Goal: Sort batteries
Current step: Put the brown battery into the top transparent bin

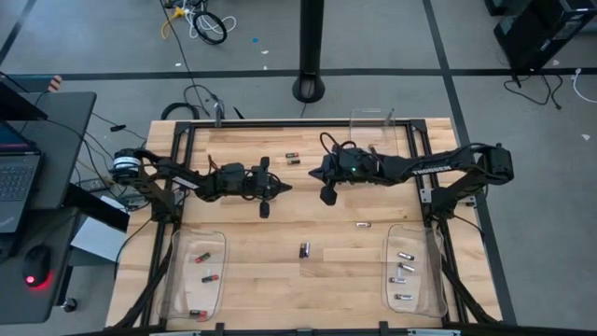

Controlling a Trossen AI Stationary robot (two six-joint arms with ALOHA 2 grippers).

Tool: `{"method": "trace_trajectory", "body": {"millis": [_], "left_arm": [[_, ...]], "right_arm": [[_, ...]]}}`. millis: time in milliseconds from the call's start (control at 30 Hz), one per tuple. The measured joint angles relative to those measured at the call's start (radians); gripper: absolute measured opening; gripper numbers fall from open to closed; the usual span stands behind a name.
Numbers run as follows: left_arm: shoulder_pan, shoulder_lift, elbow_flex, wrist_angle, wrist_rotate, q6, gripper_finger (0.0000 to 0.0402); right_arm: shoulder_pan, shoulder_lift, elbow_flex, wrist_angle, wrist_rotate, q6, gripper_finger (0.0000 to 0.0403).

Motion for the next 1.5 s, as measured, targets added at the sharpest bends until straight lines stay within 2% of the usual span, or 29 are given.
{"method": "trace_trajectory", "body": {"millis": [167,500,700,1100,1333,1500], "left_arm": [[0.000,0.000,0.000,0.000,0.000,-0.001,0.0006],[0.000,0.000,0.000,0.000,0.000,0.004,0.0006],[0.000,0.000,0.000,0.000,0.000,0.005,0.0006],[0.000,0.000,0.000,0.008,0.000,0.010,0.0006],[0.000,0.000,0.000,0.009,0.007,0.010,0.0006],[0.000,0.000,0.000,0.015,0.009,0.004,0.0006]], "right_arm": [[-0.011,0.000,0.022,-0.053,0.035,-0.017,0.0014],[-0.088,0.000,0.126,-0.230,0.038,-0.002,0.0015],[-0.123,0.000,0.135,-0.300,0.038,0.001,0.0016],[-0.137,0.021,0.137,-0.308,0.031,-0.003,0.0016],[-0.137,0.021,0.262,-0.510,0.031,-0.037,0.0016],[-0.128,0.021,0.304,-0.517,0.031,-0.096,0.0015]]}}
